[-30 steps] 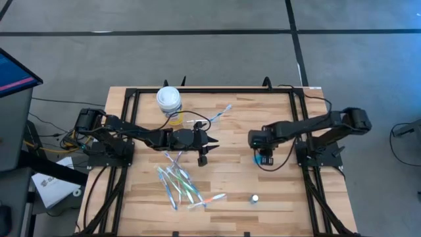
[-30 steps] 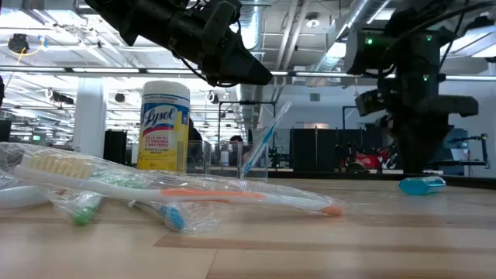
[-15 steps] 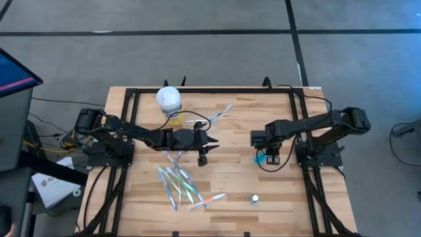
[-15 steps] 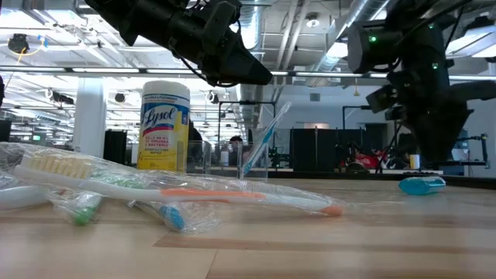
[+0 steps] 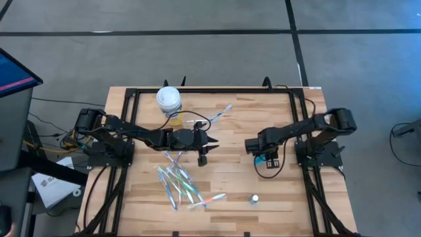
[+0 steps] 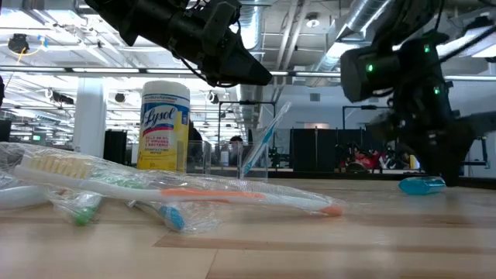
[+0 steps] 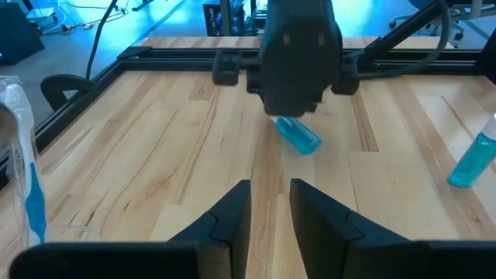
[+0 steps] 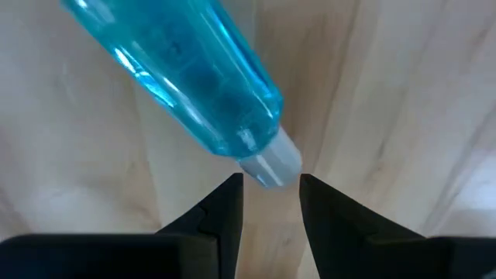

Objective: Pick & Place toothbrushing station
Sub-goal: Put the blue mouthwash into the transparent organizer

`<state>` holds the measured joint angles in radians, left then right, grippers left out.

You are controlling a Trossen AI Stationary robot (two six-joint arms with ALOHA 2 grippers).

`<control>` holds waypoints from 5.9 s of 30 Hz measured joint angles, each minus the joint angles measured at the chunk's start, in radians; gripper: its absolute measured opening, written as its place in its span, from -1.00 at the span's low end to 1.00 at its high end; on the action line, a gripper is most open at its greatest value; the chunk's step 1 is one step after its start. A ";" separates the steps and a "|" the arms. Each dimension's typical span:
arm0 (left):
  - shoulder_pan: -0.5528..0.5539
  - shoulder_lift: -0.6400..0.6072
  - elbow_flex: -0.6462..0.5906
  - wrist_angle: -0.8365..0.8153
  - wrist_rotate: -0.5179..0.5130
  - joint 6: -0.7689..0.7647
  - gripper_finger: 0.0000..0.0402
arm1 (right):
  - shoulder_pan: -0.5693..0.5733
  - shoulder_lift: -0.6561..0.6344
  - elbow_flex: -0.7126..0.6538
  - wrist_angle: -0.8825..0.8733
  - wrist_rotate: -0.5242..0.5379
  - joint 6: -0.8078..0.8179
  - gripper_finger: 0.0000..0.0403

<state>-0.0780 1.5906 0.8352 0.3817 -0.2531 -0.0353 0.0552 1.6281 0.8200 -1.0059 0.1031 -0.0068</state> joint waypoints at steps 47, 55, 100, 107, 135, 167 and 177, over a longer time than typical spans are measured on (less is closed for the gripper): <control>0.000 0.000 -0.001 0.000 0.000 0.000 -0.57 | 0.185 0.033 0.112 0.154 -0.029 0.041 -0.41; 0.000 0.000 -0.001 0.000 0.000 0.000 -0.57 | 0.180 0.034 0.121 0.155 -0.024 -0.007 -0.41; 0.000 0.000 -0.002 0.000 0.000 0.004 -0.57 | 0.246 0.160 0.273 0.068 -0.055 0.148 -0.41; 0.000 0.000 -0.002 0.000 0.000 0.001 -0.57 | 0.238 0.141 0.301 0.061 -0.078 0.313 -0.41; -0.001 0.000 -0.001 0.000 0.000 -0.050 -0.57 | 0.355 0.003 0.215 0.230 0.027 1.387 -0.41; 0.001 0.000 -0.001 0.001 0.000 -0.068 -0.57 | 0.475 -0.200 -0.122 0.596 0.307 1.769 -0.21; 0.001 0.000 -0.001 0.001 0.000 -0.075 -0.57 | 0.458 -0.117 -0.122 0.652 0.255 1.762 -0.29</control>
<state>-0.0772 1.5906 0.8341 0.3824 -0.2527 -0.1101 0.5137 1.5107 0.6979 -0.3541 0.3582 1.7547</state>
